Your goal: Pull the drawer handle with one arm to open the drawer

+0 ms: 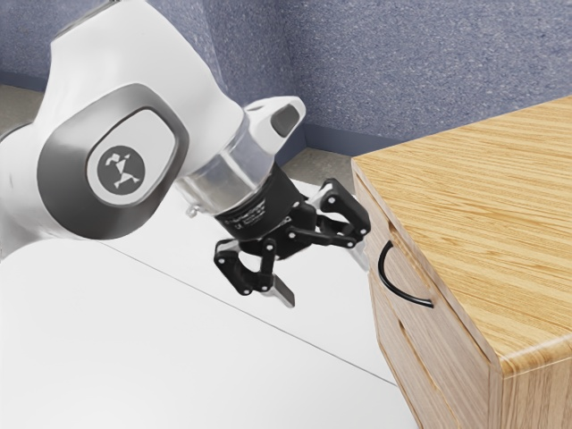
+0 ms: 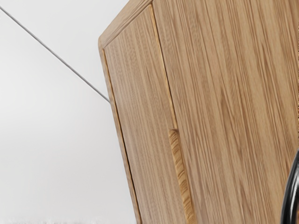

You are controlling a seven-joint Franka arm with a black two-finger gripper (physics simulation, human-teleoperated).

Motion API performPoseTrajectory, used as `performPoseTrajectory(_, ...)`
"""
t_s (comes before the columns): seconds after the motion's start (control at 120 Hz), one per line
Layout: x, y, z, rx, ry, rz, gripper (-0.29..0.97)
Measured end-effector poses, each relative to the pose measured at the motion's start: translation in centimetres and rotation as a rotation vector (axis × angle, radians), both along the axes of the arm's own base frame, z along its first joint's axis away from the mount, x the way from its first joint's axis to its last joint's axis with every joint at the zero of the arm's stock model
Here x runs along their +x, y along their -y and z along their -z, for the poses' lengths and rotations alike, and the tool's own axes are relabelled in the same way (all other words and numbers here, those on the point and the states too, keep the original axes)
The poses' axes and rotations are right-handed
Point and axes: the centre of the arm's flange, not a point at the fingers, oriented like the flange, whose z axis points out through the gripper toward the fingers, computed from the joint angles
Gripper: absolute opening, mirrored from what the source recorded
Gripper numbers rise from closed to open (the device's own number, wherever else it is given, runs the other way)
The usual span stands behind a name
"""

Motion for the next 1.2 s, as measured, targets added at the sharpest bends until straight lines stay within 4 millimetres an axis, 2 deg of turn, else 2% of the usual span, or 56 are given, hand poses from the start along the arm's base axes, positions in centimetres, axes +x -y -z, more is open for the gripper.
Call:
performPoseTrajectory(0.267,0.1,0.5,0.1,-0.037,-0.024,-0.099,0.68)
performPoseTrajectory(0.567,0.2,0.6,1.4,-0.146,-0.083,-0.185,0.67)
performPoseTrajectory(0.85,-0.1,0.6,1.1,-0.175,-0.098,-0.232,0.67)
performPoseTrajectory(1.025,-0.5,-0.1,0.4,-0.186,-0.104,-0.258,0.67)
performPoseTrajectory(1.2,-0.8,0.8,0.6,-0.189,-0.12,-0.25,0.67)
